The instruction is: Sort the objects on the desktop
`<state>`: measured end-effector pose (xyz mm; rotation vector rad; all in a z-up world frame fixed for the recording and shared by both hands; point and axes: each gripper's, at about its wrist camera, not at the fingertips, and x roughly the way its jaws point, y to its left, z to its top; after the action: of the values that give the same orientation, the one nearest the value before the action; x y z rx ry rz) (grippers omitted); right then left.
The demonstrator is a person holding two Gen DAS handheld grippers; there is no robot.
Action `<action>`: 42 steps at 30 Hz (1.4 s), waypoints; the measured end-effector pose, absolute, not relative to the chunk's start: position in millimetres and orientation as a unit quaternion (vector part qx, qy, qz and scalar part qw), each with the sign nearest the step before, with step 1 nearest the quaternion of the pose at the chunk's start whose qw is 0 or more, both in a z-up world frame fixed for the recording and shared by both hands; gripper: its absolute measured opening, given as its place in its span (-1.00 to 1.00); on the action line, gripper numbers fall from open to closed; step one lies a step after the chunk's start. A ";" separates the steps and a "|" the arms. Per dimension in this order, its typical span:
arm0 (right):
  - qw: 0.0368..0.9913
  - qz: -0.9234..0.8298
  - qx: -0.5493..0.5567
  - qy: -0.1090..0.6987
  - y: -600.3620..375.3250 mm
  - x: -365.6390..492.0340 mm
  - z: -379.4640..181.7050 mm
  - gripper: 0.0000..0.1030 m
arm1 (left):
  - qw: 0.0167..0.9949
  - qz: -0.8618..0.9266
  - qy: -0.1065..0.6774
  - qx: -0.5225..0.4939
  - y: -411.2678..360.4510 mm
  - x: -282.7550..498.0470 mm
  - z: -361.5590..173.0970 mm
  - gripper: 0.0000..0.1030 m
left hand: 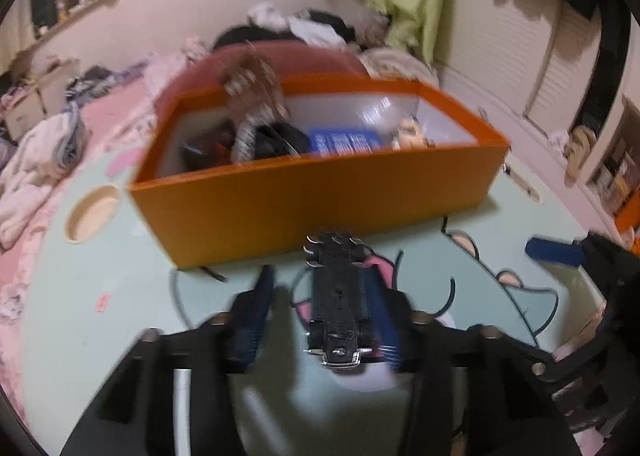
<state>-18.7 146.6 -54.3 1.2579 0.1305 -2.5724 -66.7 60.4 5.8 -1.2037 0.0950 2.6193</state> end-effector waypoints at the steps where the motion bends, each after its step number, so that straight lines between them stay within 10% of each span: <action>1: 0.137 -0.889 0.435 0.045 146.6 -18.7 -54.3 0.99 | 0.126 0.904 0.042 -0.406 62.9 -64.7 5.7 -0.46; 23: 0.138 -0.889 0.434 0.044 147.2 -18.4 -54.0 0.99 | 0.158 0.939 -0.027 -0.305 54.5 -111.1 111.5 -0.46; 26: 0.139 -0.889 0.434 0.042 147.0 -17.5 -54.1 0.99 | 0.131 0.924 -0.025 -0.359 56.1 -144.5 89.1 0.51; 42: 0.138 -0.890 0.433 0.042 143.6 -16.3 -56.4 0.99 | 0.096 0.929 -0.043 -0.354 18.3 -54.3 56.7 0.63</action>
<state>-16.3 143.6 -56.4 1.2529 0.1228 -2.5722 -54.3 18.3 56.7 -1.0493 -0.1262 2.7538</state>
